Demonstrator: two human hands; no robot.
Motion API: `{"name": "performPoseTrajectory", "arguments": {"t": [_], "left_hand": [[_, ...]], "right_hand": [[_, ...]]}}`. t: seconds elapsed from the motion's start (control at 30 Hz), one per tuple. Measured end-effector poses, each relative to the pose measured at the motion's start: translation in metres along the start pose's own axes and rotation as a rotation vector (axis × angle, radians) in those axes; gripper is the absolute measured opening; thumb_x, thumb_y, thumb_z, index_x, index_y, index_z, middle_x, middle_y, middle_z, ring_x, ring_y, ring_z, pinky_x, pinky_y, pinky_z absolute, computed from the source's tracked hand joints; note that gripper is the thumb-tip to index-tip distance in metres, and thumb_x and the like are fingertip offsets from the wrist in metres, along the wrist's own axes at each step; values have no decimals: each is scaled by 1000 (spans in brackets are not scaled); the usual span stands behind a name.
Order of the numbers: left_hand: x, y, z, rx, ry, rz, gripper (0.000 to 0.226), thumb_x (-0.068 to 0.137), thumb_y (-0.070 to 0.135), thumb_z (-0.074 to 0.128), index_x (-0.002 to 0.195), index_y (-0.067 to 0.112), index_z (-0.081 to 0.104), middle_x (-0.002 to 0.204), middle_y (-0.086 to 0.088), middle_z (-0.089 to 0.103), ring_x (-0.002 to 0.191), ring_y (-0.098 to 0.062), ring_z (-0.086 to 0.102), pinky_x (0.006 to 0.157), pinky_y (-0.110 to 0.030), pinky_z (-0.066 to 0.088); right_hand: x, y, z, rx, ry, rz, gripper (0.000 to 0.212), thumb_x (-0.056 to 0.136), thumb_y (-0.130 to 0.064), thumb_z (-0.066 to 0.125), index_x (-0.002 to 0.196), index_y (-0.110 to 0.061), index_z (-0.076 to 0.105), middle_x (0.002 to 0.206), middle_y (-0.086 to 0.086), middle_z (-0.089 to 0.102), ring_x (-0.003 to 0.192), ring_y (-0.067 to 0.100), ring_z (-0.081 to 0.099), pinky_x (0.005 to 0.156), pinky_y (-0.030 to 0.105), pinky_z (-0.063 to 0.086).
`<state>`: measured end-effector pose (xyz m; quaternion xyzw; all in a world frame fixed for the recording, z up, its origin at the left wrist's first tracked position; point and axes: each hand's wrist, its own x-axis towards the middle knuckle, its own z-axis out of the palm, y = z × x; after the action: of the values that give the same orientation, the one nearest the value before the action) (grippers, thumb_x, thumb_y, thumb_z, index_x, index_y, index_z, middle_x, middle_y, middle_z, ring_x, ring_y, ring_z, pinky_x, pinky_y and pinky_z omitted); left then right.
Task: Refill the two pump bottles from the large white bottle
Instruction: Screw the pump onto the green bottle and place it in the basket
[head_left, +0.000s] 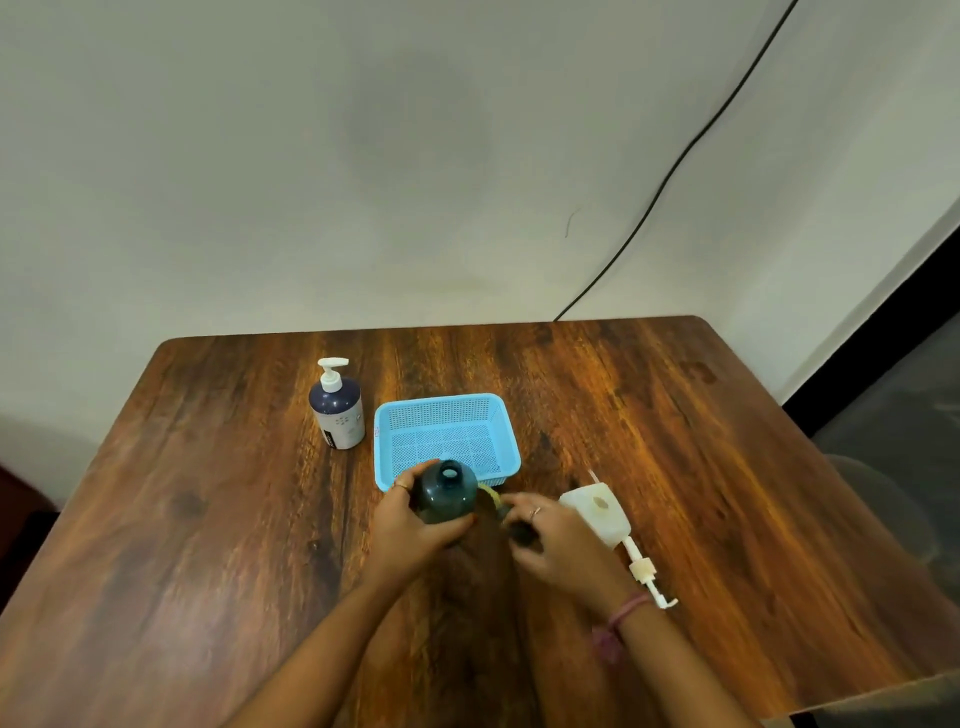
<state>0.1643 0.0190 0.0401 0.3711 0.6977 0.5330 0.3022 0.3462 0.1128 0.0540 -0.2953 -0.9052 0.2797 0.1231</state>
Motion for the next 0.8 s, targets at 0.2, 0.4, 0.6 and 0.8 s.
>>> {"name": "performPoseTrajectory", "arguments": {"t": [0.2, 0.4, 0.6, 0.8], "left_hand": [[25, 64, 5, -46, 38, 28, 69, 54, 23, 90, 114, 25, 56, 108, 15, 62, 100, -1, 57, 76, -11, 44], [47, 125, 21, -36, 90, 84, 65, 63, 14, 86, 116, 28, 52, 105, 16, 57, 95, -1, 55, 62, -5, 44], [68, 175, 34, -30, 126, 126, 64, 61, 18, 87, 114, 26, 53, 104, 9, 60, 91, -5, 58, 67, -14, 47], [81, 213, 43, -30, 152, 178, 69, 61, 17, 88, 120, 22, 52, 111, 5, 58, 89, -4, 56, 66, -13, 46]], "right_hand": [[32, -32, -117, 158, 249, -46, 14, 91, -17, 60, 106, -17, 60, 97, -3, 69, 82, 9, 65, 71, 22, 52], [71, -49, -210, 198, 382, -165, 23, 98, -20, 47, 121, -15, 46, 107, -9, 57, 89, -1, 58, 74, 5, 42], [98, -75, -286, 232, 521, -372, 31, 101, -22, 42, 129, -10, 40, 110, -7, 55, 80, -2, 57, 72, 15, 44], [104, -97, -331, 221, 498, -487, 28, 101, -22, 41, 127, -13, 41, 98, -12, 58, 76, -7, 56, 72, 13, 43]]}}
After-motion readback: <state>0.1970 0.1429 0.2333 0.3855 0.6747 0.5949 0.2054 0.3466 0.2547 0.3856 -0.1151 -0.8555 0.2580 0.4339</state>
